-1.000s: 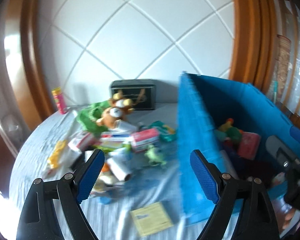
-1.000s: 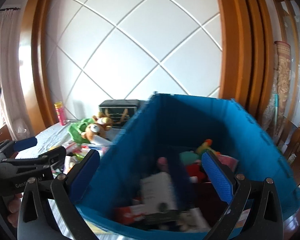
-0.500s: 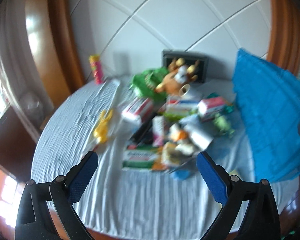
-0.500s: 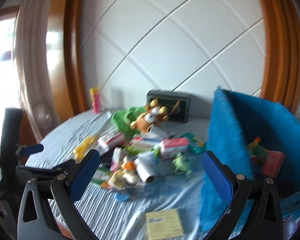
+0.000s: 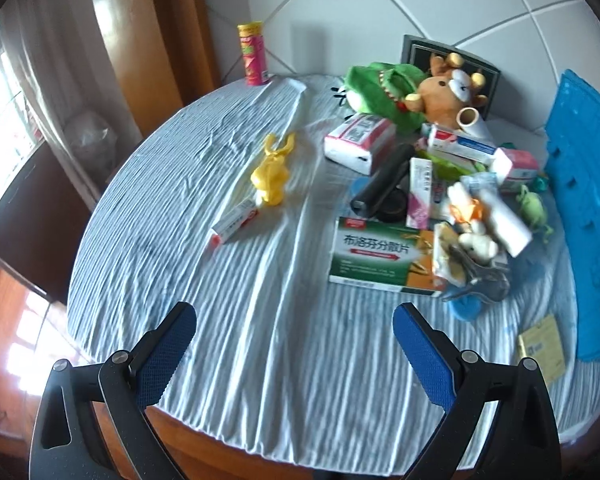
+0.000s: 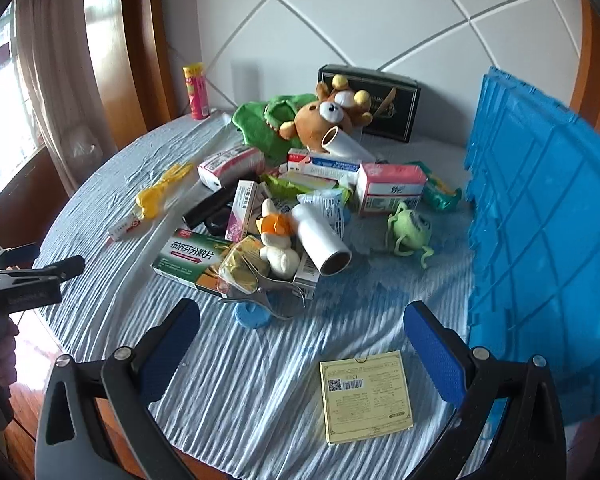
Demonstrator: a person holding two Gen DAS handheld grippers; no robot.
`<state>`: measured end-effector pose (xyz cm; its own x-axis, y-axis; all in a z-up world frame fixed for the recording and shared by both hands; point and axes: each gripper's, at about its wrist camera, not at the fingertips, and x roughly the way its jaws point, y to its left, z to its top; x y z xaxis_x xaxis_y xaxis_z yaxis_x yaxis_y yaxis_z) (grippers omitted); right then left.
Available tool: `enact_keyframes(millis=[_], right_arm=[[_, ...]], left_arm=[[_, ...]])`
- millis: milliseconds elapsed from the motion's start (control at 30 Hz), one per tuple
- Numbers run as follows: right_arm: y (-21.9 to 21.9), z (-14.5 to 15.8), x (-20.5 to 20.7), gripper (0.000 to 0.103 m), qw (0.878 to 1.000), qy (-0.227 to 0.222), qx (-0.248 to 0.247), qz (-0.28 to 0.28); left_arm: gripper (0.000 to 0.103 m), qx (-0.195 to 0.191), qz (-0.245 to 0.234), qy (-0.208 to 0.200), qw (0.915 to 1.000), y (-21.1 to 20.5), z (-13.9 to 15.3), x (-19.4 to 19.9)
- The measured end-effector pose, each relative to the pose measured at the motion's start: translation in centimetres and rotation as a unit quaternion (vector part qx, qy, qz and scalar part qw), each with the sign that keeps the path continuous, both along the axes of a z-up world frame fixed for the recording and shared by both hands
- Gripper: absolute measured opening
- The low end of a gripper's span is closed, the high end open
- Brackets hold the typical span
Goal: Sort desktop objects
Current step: 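Withdraw both tools from the bin back over the table, then grasp the white barcode box with the left tool while the right tool approaches the yellow toy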
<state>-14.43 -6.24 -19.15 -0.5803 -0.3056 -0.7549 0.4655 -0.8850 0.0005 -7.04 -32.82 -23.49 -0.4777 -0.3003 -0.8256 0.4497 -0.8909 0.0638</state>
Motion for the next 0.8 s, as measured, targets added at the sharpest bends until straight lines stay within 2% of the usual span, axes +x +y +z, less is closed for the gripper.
enact_keyframes(millis=[67,233,400,500,633,800], right_arm=[[-0.1,-0.9,-1.2,0.103,1.0,-0.011,0.001,0.006],[-0.2,-3.2,-4.7,0.103,0.999,-0.037,0.004,0.014],[-0.4,-5.2,-7.9,0.103,0.997,-0.074,-0.007,0.012],[-1.8,-5.7,-8.9,0.103,0.997,-0.081,-0.001,0.016],[-4.3,-5.9,-9.9,0.103,0.996,-0.089,-0.01,0.013],[-9.8,-6.4,-9.9,0.103,0.995,-0.095,-0.021,-0.003]], left_arm=[[0.1,-0.002,0.008,-0.004,1.0,-0.8,-0.5,-0.6],[0.1,-0.001,0.055,-0.045,0.9975,-3.7,-3.3,-1.8],[0.1,0.007,0.078,-0.074,0.9942,-6.6,-5.2,-2.3],[0.1,0.006,0.085,-0.084,0.9928,-8.5,-5.9,-2.5],[0.1,0.003,0.069,-0.084,0.9941,-11.9,-6.8,-3.7],[0.1,-0.001,0.004,-0.089,0.9961,-15.6,-8.7,-7.0]])
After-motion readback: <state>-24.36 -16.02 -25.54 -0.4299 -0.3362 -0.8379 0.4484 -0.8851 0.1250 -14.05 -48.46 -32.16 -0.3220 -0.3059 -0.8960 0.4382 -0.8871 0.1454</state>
